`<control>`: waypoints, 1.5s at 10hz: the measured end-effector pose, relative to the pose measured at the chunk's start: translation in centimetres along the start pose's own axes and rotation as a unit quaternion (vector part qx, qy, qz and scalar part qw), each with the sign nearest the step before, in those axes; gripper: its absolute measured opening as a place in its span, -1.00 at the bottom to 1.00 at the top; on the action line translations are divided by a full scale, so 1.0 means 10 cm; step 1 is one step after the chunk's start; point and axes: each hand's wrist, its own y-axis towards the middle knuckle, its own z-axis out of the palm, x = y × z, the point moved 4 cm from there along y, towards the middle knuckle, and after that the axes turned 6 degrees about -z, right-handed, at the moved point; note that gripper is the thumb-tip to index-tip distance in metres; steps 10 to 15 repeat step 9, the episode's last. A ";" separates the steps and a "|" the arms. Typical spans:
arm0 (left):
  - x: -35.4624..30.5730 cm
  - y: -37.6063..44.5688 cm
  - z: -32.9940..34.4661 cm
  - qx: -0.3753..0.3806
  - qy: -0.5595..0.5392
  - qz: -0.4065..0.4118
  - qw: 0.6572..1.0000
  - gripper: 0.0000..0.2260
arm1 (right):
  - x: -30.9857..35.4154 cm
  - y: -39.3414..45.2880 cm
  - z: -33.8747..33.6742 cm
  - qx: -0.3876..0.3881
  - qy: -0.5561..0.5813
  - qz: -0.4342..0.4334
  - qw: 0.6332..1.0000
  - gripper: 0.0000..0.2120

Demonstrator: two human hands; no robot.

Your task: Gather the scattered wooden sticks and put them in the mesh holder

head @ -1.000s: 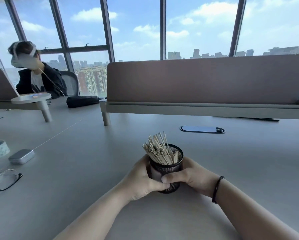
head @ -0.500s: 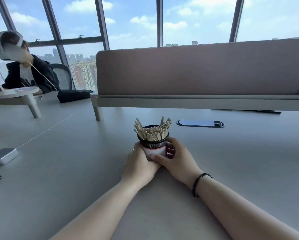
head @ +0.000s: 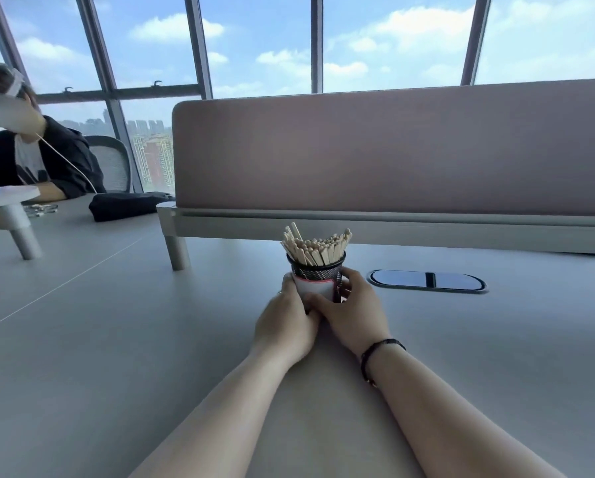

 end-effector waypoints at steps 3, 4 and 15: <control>0.05 0.31 0.05 -0.050 -0.063 -0.010 0.997 -0.64 | -0.21 0.40 0.08 0.058 0.008 -0.029 0.998 -0.60; 0.09 0.31 0.05 -0.066 -0.072 -0.023 0.995 -0.53 | -0.26 0.44 0.08 0.086 0.029 -0.035 0.995 -0.60; -0.03 0.23 -0.01 -0.002 -0.044 -0.069 0.997 -0.04 | 0.14 -0.32 -0.09 0.071 -0.108 0.053 0.990 -0.52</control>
